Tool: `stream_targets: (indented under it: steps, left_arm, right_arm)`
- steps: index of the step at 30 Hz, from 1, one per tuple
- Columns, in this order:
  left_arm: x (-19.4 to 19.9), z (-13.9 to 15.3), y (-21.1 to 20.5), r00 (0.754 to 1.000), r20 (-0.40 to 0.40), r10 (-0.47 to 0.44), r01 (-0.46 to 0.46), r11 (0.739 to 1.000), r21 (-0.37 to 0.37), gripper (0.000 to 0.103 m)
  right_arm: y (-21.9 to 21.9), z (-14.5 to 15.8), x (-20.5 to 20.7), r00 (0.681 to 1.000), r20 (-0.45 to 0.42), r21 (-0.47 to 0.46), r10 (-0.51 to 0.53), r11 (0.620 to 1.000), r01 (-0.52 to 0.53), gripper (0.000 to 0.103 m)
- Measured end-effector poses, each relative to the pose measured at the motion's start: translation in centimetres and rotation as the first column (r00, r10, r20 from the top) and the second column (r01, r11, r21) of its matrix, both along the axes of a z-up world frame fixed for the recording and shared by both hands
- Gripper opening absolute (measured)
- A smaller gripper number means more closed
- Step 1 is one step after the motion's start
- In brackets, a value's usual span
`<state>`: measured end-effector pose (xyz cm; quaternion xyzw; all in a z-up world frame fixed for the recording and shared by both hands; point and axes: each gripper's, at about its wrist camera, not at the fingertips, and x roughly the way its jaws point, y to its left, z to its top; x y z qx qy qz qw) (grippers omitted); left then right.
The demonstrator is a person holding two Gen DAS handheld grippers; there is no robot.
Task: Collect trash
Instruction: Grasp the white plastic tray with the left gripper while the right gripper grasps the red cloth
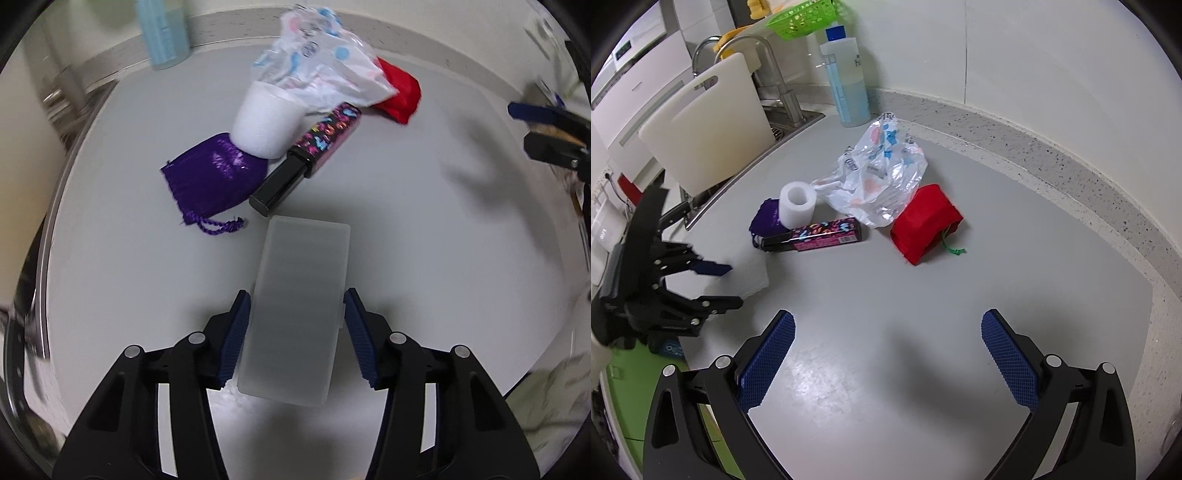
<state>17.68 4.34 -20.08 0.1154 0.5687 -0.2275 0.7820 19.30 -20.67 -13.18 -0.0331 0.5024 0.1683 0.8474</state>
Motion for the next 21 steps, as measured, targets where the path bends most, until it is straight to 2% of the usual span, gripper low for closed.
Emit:
stream_targets:
  steps: [7, 18, 21]
  left_arm:
    - [-1.5, 1.7, -0.3, 0.991, 0.006, 0.135, -0.135, 0.99, -0.039, 0.052]
    - [-2.8, 3.1, -1.3, 0.975, 0.011, 0.223, -0.222, 0.972, -0.079, 0.052]
    - [-3.1, 3.2, -1.2, 0.969, 0.01, 0.247, -0.245, 0.966, -0.083, 0.052]
  right_arm:
    - [-0.3, -1.4, 3.4, 1.0, -0.002, -0.046, 0.003, 0.999, -0.004, 0.097]
    - [1.2, -5.8, 9.2, 0.993, -0.041, -0.138, 0.11, 0.984, -0.115, 0.097]
    - [1.4, -6.2, 10.1, 0.992, -0.035, -0.133, 0.12, 0.983, -0.124, 0.096]
